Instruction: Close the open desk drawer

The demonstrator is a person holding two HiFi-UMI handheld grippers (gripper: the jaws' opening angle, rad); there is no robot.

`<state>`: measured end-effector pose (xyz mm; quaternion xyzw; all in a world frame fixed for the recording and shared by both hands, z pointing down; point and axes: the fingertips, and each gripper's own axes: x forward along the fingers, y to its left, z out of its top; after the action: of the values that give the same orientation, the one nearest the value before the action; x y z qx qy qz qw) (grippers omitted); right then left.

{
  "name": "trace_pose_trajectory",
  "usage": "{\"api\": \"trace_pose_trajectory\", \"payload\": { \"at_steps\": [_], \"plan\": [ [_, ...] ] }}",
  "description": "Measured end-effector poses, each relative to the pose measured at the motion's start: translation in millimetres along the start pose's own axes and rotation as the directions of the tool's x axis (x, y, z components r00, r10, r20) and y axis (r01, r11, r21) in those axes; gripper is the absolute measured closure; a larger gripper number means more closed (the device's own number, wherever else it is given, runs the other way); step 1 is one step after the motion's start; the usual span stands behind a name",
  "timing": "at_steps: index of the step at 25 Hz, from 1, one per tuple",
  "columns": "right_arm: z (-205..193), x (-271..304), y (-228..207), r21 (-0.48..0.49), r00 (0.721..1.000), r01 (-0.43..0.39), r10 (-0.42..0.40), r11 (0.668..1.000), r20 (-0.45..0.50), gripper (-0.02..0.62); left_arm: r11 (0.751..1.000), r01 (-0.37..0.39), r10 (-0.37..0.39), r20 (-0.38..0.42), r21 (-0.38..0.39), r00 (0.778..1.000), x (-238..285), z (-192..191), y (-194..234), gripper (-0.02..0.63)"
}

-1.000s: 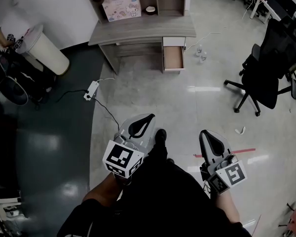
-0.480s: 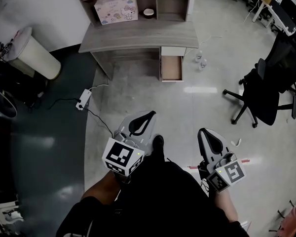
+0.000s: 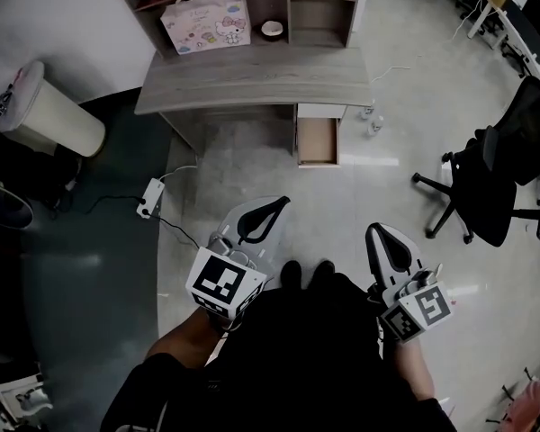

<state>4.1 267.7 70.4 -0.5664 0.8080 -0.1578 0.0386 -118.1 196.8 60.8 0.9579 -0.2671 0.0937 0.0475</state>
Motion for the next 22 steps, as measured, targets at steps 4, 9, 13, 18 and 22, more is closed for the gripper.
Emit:
{"api": "trace_pose_trajectory", "payload": {
  "at_steps": [4, 9, 13, 18, 22],
  "plan": [
    [1.3, 28.2, -28.8, 0.017, 1.0, -0.01, 0.01, 1.0, -0.019, 0.583, 1.0, -0.006, 0.006, -0.02, -0.01, 1.0, 36.8, -2.5, 20.0, 0.598],
    [6.1, 65.5, -76.9, 0.04, 0.998, -0.034, 0.036, 0.999, -0.049, 0.583, 1.0, 0.004, -0.004, -0.027, -0.024, 1.0, 90.3, 2.9, 32.7, 0.598],
    [15.3, 100.9, -123.2, 0.042, 0.994, -0.078, 0.081, 0.996, -0.07, 0.583, 0.999, -0.021, 0.019, -0.051, -0.037, 0.998, 143.5, 4.5, 51.5, 0.598],
    [21.2, 141.7, -173.3, 0.052, 0.976, -0.167, 0.172, 0.985, -0.134, 0.583, 0.994, -0.077, 0.071, -0.076, -0.076, 0.995, 203.8, 6.8, 71.3, 0.598],
    [7.9, 170.6, -195.4, 0.039, 0.956, -0.219, 0.222, 0.975, -0.193, 0.583, 0.987, -0.111, 0.097, -0.116, -0.118, 0.989, 235.8, -15.2, 81.6, 0.598]
  ]
}}
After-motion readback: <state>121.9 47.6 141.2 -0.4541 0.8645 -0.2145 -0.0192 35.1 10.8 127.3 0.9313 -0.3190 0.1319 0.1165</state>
